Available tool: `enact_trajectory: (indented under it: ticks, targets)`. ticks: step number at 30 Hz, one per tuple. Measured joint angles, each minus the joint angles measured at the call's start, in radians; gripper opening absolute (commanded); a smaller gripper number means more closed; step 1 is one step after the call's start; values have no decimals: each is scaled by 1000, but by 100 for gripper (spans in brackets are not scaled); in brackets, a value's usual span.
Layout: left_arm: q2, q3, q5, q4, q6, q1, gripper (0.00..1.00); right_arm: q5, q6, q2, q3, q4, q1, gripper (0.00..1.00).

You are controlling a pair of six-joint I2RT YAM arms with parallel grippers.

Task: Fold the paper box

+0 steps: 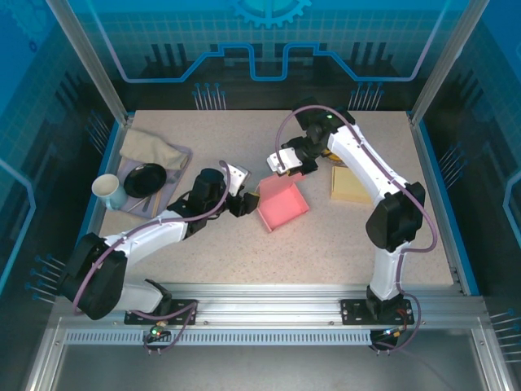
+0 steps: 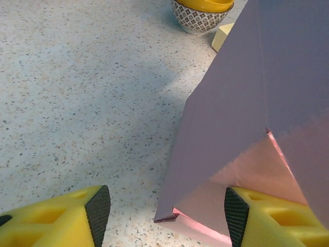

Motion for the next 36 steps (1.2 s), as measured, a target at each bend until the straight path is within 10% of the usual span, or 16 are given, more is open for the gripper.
enact_trajectory:
  ticks: [14,22,29,36]
  targets:
    - [46,59,79,-24,1,-21,55,-35,4,0,19,-39,3,6]
    - [57,92,111,-26,8,-58,8,-77,19,0,17,-35,6,7]
    - [58,92,95,-29,25,-59,4,-86,106,-23,-12,6,10,65]
    - [53,74,42,-29,26,-59,4,-114,393,-120,-60,194,-46,63]
